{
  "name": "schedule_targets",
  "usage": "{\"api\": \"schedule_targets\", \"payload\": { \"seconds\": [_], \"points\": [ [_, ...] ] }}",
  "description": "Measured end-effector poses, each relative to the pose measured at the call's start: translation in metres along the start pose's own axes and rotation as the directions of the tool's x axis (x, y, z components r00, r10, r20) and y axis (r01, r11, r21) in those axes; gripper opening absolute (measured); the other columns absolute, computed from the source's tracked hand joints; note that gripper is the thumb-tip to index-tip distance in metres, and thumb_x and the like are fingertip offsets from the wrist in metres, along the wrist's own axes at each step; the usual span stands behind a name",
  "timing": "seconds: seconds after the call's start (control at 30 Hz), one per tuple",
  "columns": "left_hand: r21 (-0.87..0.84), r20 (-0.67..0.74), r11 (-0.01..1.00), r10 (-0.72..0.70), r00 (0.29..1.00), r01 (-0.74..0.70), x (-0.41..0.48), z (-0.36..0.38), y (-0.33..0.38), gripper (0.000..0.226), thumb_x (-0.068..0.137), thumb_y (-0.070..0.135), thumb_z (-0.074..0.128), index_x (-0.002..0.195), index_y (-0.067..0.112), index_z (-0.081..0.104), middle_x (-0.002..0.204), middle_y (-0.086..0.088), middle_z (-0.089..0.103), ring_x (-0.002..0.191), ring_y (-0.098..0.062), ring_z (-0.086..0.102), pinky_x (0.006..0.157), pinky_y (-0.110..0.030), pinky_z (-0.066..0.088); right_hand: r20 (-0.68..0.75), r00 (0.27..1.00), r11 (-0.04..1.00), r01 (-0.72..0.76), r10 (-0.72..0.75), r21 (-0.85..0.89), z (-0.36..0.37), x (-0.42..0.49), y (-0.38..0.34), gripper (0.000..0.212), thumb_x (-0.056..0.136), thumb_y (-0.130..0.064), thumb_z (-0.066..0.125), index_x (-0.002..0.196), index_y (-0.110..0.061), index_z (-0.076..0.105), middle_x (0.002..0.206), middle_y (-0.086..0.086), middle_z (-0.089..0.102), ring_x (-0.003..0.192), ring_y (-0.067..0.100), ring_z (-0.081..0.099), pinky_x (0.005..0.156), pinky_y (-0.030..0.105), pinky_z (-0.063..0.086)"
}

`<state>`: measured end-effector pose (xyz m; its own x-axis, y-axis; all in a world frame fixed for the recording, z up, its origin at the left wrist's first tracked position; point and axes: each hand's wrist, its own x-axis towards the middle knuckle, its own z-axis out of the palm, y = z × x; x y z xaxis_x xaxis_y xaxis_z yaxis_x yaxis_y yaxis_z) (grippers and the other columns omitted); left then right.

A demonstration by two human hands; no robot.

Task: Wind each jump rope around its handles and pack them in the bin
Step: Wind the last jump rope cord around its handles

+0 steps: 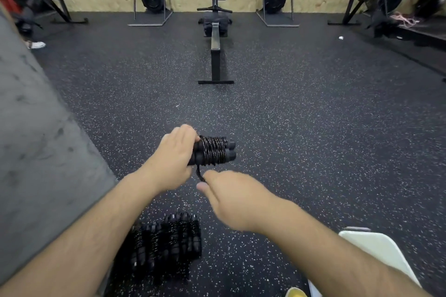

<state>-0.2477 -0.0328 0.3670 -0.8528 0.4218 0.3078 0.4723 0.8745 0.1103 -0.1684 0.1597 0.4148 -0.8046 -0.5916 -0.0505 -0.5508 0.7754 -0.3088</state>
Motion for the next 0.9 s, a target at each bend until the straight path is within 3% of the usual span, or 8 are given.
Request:
{"api": "schedule_targets", "payload": {
  "seconds": [0.17,0.23,0.33,0.43,0.53,0.67,0.77,0.9],
  "points": [
    [-0.102,0.173,0.987,0.141,0.975,-0.125,-0.009,-0.003,0.03,0.046,0.07,0.01,0.067,0.105,0.018,0.038,0.105,0.006,0.035,0.093,-0.013,0.033,0.08,-0.033,0.028,-0.232,0.967,0.979,0.056,-0.101,-0.194,-0.036,0.011,0.035,0.026,0.102,-0.045,0.045,0.099,-0.029,0.064,0.095,-0.01,0.066,0.087,0.017,0.061,0.073,0.034,0.051],
    [-0.187,0.222,0.975,0.161,0.962,-0.12,-0.013,-0.007,0.05,0.044,0.072,0.013,0.068,0.103,0.018,0.037,0.102,0.007,0.034,0.091,-0.011,0.031,0.078,-0.028,0.027,-0.233,0.971,0.997,0.059,-0.046,0.05,-0.04,0.018,0.064,0.014,0.095,-0.04,0.061,0.097,-0.032,0.073,0.094,-0.013,0.069,0.092,0.011,0.063,0.083,0.036,0.052],
    [-0.358,0.254,0.934,0.119,0.96,-0.021,-0.017,-0.014,0.067,0.05,0.073,0.015,0.071,0.106,0.022,0.033,0.107,0.009,0.036,0.099,-0.009,0.035,0.08,-0.018,0.033,-0.166,0.985,0.838,0.042,0.058,0.544,-0.034,0.025,0.1,0.003,0.087,-0.023,0.075,0.089,-0.022,0.078,0.087,-0.005,0.072,0.086,0.009,0.065,0.087,0.033,0.051],
    [-0.424,0.238,0.905,0.061,0.969,0.047,-0.019,-0.018,0.069,0.059,0.07,0.016,0.073,0.112,0.026,0.033,0.111,0.007,0.043,0.1,-0.006,0.042,0.077,-0.016,0.035,-0.064,0.994,0.72,-0.022,0.093,0.694,-0.023,0.028,0.107,0.007,0.091,-0.019,0.072,0.092,-0.015,0.078,0.087,0.006,0.073,0.079,0.013,0.064,0.08,0.03,0.051],
    [-0.547,0.221,0.831,0.026,0.975,0.102,-0.019,-0.022,0.071,0.064,0.069,0.016,0.072,0.115,0.03,0.031,0.106,0.005,0.048,0.086,-0.008,0.05,0.066,-0.017,0.038,0.135,0.986,0.492,-0.165,0.097,0.855,-0.019,0.026,0.11,0.013,0.094,-0.017,0.067,0.1,-0.01,0.075,0.089,0.007,0.071,0.073,0.018,0.064,0.067,0.029,0.055],
    [-0.719,0.142,0.683,-0.034,0.989,0.127,-0.018,-0.028,0.076,0.084,0.075,0.009,0.07,0.141,0.039,0.027,0.121,0.009,0.044,0.09,-0.018,0.06,0.074,-0.03,0.053,0.113,0.972,0.613,-0.218,0.206,0.759,-0.015,0.027,0.097,0.024,0.098,0.001,0.051,0.096,-0.018,0.065,0.073,-0.007,0.061,0.063,0.002,0.054,0.055,0.013,0.043],
    [-0.707,-0.007,0.697,-0.18,0.984,0.122,-0.011,-0.031,0.078,0.057,0.09,0.005,0.064,0.136,0.026,0.04,0.123,0.004,0.041,0.1,0.003,0.055,0.079,-0.009,0.045,-0.014,0.958,0.475,-0.13,0.286,0.87,-0.003,0.036,0.075,0.034,0.102,-0.002,0.046,0.076,-0.019,0.06,0.055,-0.008,0.055,0.051,0.009,0.046,0.051,0.022,0.036],
    [-0.765,-0.01,0.587,-0.421,0.907,0.264,0.001,-0.028,0.067,0.027,0.1,0.019,0.056,0.125,0.024,0.047,0.122,-0.001,0.047,0.093,0.009,0.053,0.078,-0.005,0.039,-0.117,0.934,0.61,-0.123,0.338,0.783,0.01,0.042,0.047,0.031,0.105,-0.018,0.038,0.09,-0.016,0.065,0.062,-0.007,0.055,0.053,0.009,0.045,0.049,0.022,0.038]
  ]
}}
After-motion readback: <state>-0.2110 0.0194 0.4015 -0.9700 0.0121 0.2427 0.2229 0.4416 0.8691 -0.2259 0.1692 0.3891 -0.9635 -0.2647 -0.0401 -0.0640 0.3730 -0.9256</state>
